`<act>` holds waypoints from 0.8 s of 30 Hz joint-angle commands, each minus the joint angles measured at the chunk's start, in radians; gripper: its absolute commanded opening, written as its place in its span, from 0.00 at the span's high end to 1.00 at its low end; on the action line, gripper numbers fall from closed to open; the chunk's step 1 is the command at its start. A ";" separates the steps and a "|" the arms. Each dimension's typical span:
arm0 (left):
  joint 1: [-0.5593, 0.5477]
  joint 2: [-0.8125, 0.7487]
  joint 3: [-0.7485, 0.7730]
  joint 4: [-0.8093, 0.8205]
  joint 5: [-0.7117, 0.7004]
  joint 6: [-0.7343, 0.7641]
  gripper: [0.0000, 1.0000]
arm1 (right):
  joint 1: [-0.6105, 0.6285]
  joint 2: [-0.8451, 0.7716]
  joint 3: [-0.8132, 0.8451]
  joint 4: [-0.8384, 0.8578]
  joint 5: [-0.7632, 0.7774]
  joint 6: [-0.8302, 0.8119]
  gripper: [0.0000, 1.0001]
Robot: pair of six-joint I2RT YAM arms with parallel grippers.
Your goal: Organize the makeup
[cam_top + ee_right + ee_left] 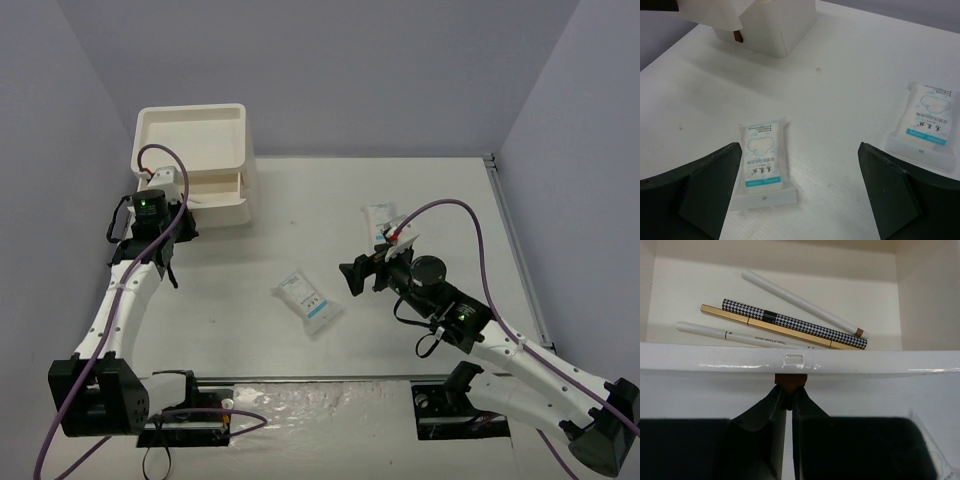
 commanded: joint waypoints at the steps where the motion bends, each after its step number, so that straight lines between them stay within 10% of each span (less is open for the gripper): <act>1: -0.004 0.012 0.119 0.172 0.019 0.018 1.00 | -0.009 -0.009 0.014 0.060 0.011 -0.013 0.00; 24: -0.004 0.273 0.222 0.412 -0.009 0.024 1.00 | -0.023 0.041 0.010 0.063 -0.015 -0.024 0.00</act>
